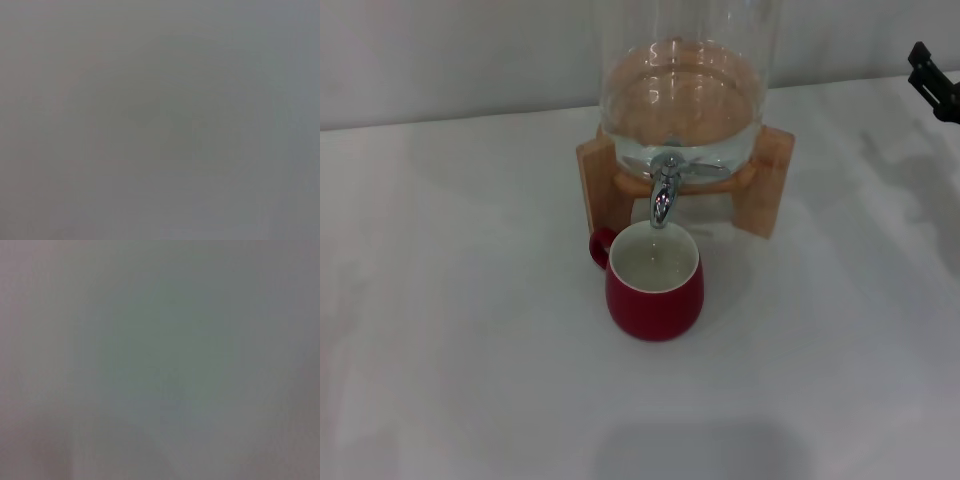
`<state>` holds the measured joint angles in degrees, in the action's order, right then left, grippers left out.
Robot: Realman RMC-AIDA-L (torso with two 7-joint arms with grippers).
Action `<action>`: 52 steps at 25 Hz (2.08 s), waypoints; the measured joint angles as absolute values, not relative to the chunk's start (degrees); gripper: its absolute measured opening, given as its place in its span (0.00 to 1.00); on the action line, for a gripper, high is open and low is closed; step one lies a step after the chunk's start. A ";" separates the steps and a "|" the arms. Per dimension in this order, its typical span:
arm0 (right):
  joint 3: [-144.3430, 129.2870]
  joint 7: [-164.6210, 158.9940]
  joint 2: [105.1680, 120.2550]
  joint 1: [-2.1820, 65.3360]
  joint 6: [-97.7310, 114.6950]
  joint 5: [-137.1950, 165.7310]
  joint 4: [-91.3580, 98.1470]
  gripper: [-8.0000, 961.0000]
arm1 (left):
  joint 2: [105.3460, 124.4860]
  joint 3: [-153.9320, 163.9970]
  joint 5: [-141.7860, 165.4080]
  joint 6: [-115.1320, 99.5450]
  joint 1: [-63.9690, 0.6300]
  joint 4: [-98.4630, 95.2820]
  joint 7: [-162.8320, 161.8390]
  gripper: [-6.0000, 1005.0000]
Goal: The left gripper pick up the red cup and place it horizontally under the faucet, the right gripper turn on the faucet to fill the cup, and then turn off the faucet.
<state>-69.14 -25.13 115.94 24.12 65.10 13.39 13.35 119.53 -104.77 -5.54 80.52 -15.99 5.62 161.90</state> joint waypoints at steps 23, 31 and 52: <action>-69.17 -25.13 115.82 23.81 65.20 9.15 12.56 0.88 | 119.53 -104.77 -5.54 80.69 -16.00 5.89 161.89 0.88; -69.16 -25.13 115.75 23.82 65.27 9.07 12.56 0.88 | 119.53 -104.77 -5.62 80.75 -15.99 5.98 161.84 0.88; -69.16 -24.63 115.84 23.82 65.43 6.84 12.04 0.88 | 119.48 -104.77 -5.86 80.44 -16.10 5.94 161.80 0.88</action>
<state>-69.16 -24.63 115.84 23.82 65.43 6.84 12.04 119.48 -104.77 -5.86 80.44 -16.10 5.94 161.80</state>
